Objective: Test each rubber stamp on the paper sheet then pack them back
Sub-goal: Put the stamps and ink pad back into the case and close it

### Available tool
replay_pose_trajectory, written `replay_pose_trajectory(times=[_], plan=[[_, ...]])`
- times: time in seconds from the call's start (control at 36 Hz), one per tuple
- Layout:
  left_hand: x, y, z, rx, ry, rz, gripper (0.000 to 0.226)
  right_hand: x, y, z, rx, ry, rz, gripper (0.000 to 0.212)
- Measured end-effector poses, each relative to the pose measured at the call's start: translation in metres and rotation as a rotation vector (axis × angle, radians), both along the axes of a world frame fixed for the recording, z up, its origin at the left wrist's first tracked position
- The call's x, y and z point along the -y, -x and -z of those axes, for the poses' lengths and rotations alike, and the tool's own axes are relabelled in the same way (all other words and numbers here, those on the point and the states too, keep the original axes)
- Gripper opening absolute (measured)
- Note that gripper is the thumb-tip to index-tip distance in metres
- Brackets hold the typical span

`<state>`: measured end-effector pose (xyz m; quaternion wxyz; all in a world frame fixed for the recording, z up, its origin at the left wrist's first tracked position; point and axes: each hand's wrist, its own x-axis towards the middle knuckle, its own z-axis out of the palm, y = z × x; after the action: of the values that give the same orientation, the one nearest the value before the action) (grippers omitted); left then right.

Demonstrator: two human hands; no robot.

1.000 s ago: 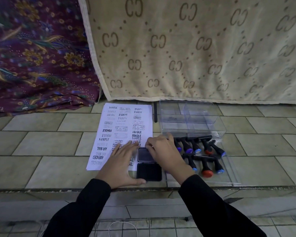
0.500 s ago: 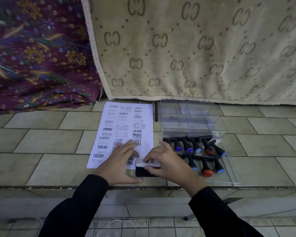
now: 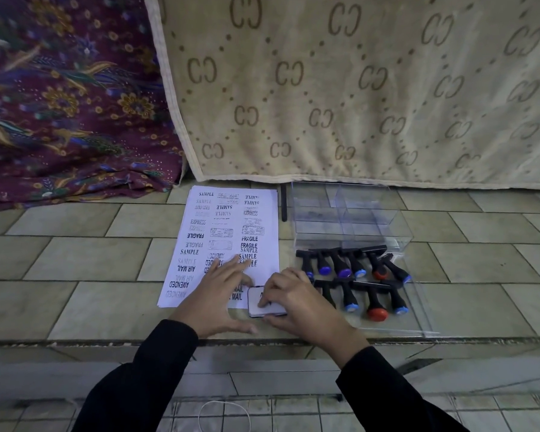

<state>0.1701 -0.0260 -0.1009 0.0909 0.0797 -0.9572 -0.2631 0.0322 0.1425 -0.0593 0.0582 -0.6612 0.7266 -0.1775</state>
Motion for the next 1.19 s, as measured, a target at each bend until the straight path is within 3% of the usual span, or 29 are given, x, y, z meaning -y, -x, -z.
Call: replay_pose_trajectory(times=[0.08, 0.22, 0.36, 0.61, 0.83, 1.0, 1.19], plan=[[0.000, 0.001, -0.001, -0.027, -0.081, -0.045, 0.043, 0.000, 0.001, 0.001, -0.004, 0.003, 0.027, 0.025], [-0.003, 0.006, -0.005, -0.087, -0.450, -0.186, 0.041, 0.002, 0.006, 0.002, -0.020, -0.123, 0.098, 0.052], [0.000, 0.016, -0.009, -0.077, -0.622, -0.297, 0.018, 0.006, 0.009, 0.000, -0.036, -0.200, 0.088, 0.055], [0.007, 0.027, -0.017, -0.105, -0.259, -0.388, 0.021, 0.010, 0.010, -0.005, -0.058, -0.234, 0.047, 0.056], [0.015, 0.036, -0.010, -0.171, -0.179, -0.411, 0.024, 0.011, 0.023, -0.022, 0.038, -0.035, 0.070, 0.058], [0.015, 0.042, -0.008, -0.146, -0.213, -0.473, 0.023, 0.013, 0.079, -0.057, 0.097, 0.165, 0.231, 0.051], [0.008, 0.054, -0.012, -0.134, -0.003, -0.505, 0.012, 0.024, 0.143, -0.052, 0.107, 0.015, 0.369, 0.048]])
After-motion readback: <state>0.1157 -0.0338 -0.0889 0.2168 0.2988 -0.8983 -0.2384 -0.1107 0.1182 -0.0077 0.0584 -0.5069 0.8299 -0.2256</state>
